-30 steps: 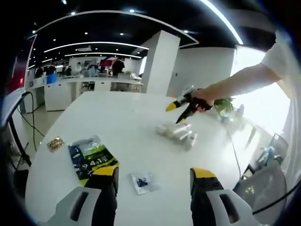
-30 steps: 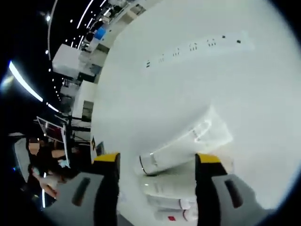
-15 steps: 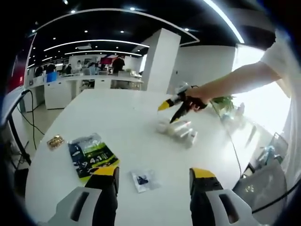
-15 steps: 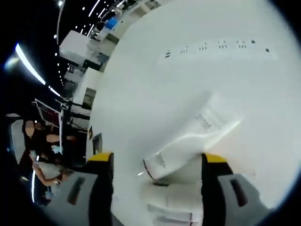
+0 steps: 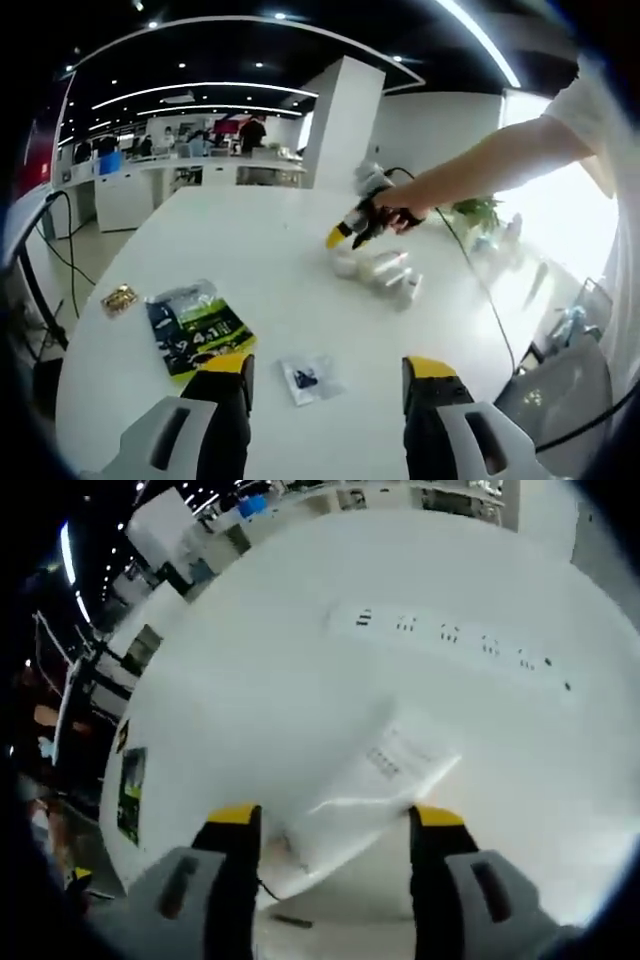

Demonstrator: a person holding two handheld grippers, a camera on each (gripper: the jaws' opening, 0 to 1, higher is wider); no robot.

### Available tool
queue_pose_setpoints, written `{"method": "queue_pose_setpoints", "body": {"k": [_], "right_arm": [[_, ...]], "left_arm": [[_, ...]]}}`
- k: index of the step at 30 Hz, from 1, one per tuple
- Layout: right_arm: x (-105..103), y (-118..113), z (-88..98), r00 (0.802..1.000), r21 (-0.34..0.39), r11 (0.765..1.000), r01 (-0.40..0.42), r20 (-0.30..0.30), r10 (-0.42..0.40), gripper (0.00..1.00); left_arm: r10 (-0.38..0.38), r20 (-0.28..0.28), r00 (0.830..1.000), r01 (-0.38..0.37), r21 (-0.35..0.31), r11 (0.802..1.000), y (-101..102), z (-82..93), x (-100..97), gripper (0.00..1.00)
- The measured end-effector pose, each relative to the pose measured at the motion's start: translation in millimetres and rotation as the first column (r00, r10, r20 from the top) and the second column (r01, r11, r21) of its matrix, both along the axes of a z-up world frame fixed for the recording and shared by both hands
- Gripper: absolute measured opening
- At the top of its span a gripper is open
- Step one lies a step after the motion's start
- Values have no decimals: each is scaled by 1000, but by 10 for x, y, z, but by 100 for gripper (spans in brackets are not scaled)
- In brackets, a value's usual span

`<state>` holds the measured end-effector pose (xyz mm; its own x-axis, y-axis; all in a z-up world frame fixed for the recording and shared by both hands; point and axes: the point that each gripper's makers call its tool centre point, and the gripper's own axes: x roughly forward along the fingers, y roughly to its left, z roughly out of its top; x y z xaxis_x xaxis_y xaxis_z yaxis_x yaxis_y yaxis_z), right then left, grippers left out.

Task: Arrange the skincare products in the storage area until every visible bottle or jar stands upright without overlapping.

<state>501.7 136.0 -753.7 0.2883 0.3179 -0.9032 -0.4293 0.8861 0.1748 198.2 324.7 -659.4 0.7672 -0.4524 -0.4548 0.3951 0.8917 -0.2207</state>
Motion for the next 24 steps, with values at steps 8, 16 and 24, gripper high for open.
{"method": "queue_pose_setpoints", "body": {"k": [8, 16, 24], "right_arm": [[56, 139, -80, 985, -126, 980, -152, 61, 160, 57], [80, 281, -88, 959, -176, 947, -269, 39, 279, 37], [102, 299, -95, 937, -174, 924, -339, 23, 348, 30]], "left_arm": [[-13, -15, 1000, 13, 7, 1000, -28, -37, -17, 62], [-15, -18, 1000, 15, 2, 1000, -22, -49, -23, 61], [-10, -24, 1000, 10, -9, 1000, -16, -68, -12, 61]]}}
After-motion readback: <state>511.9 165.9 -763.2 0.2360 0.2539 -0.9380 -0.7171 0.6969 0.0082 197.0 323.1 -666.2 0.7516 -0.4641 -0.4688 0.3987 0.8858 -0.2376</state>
